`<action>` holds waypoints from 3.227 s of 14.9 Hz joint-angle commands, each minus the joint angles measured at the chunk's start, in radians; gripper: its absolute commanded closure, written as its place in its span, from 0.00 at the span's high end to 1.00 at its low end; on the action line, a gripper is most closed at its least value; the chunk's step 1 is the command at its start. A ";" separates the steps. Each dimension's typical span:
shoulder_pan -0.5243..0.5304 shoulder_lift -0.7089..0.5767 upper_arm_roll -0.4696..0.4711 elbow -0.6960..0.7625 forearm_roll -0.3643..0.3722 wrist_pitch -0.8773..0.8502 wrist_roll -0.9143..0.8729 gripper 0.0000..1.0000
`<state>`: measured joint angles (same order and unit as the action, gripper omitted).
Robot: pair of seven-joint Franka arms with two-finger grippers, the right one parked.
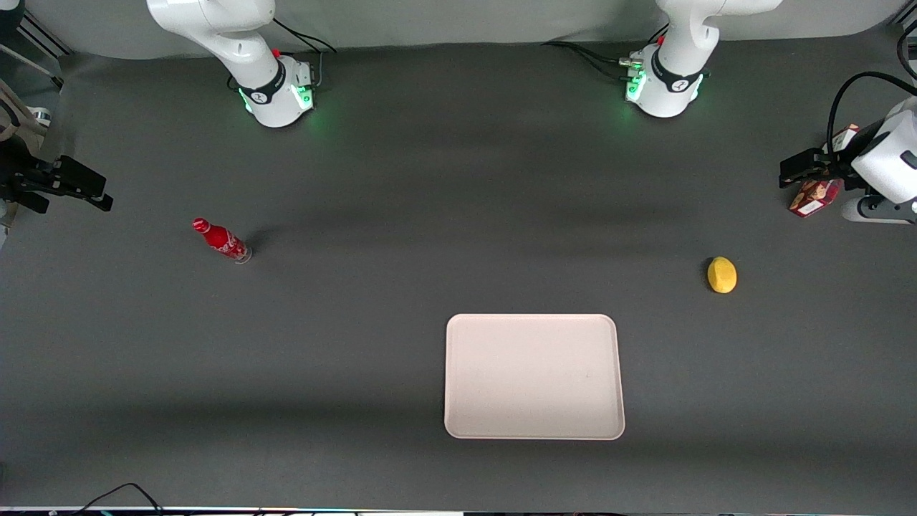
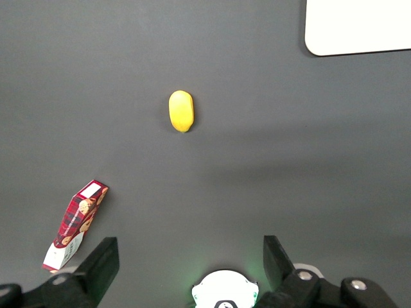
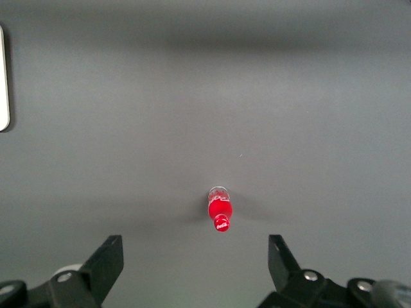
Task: Place red cookie box on tray
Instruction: 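Lower the open left gripper over the red plaid cookie box, then close the left gripper on the cookie box's end, then lift the cookie box up off the table with the left gripper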
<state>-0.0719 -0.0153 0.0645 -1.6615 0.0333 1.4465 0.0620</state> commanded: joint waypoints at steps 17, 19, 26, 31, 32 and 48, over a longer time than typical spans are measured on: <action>0.007 -0.006 0.294 -0.026 0.158 -0.017 0.532 1.00; 0.011 0.012 0.403 -0.101 0.181 0.069 0.724 1.00; 0.014 0.020 0.727 -0.574 0.177 0.642 1.111 1.00; 0.017 0.031 0.791 -0.783 0.161 0.882 1.185 1.00; 0.018 0.050 0.791 -0.800 0.160 0.925 1.206 1.00; 0.027 0.327 0.793 -0.755 -0.286 0.991 1.615 0.00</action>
<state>-0.0390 0.3038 0.8525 -2.4716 -0.2298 2.5050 1.6586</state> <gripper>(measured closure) 0.639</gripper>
